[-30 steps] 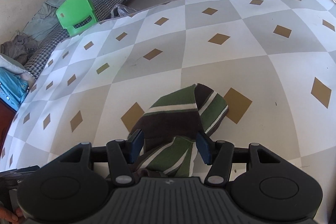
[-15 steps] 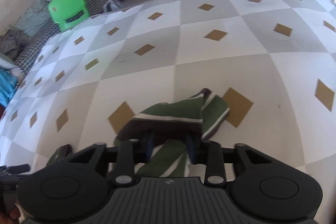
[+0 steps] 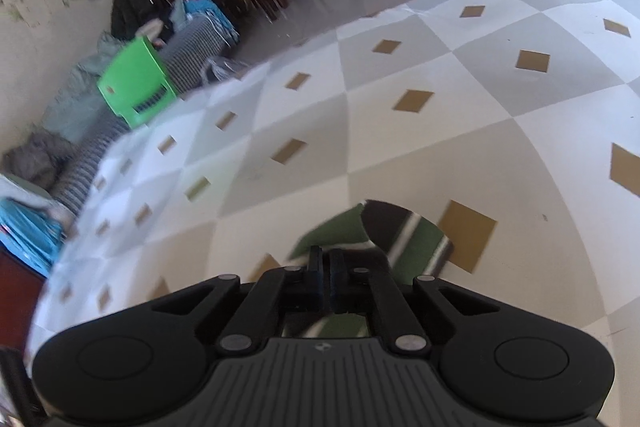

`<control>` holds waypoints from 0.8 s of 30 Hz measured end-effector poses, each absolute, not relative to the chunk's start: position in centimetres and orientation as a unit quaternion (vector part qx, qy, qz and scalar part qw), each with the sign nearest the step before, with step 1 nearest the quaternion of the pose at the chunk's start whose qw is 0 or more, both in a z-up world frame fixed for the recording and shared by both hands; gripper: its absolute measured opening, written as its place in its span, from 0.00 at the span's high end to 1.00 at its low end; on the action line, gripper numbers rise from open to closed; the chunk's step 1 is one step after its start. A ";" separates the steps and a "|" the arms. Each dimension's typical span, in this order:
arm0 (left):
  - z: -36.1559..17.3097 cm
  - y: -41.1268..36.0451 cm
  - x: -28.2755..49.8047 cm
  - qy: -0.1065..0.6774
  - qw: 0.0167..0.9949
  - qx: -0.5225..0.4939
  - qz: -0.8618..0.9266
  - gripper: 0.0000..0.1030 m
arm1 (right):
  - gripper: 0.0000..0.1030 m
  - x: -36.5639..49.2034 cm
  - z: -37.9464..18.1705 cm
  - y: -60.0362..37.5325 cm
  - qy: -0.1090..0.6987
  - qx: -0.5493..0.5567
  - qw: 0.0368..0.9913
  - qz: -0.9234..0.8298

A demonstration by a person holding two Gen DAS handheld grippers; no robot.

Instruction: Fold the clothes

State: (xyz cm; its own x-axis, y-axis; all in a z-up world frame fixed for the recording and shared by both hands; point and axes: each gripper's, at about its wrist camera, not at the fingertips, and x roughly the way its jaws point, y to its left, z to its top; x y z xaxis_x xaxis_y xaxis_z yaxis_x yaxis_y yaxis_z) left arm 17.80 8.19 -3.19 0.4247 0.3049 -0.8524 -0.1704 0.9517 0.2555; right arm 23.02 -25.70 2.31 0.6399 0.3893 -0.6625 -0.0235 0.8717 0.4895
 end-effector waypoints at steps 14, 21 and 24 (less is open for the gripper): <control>-3.2 9.7 17.9 0.517 0.835 0.064 0.174 0.00 | 0.62 21.4 3.8 -23.4 0.439 0.113 0.861 0.231; -3.1 10.1 17.7 0.521 0.833 0.056 0.179 0.00 | 0.57 19.2 2.8 -21.7 0.437 -0.003 0.854 0.283; -3.1 10.1 17.7 0.522 0.832 0.055 0.181 0.00 | 0.55 18.0 2.5 -20.5 0.418 -0.057 0.853 0.306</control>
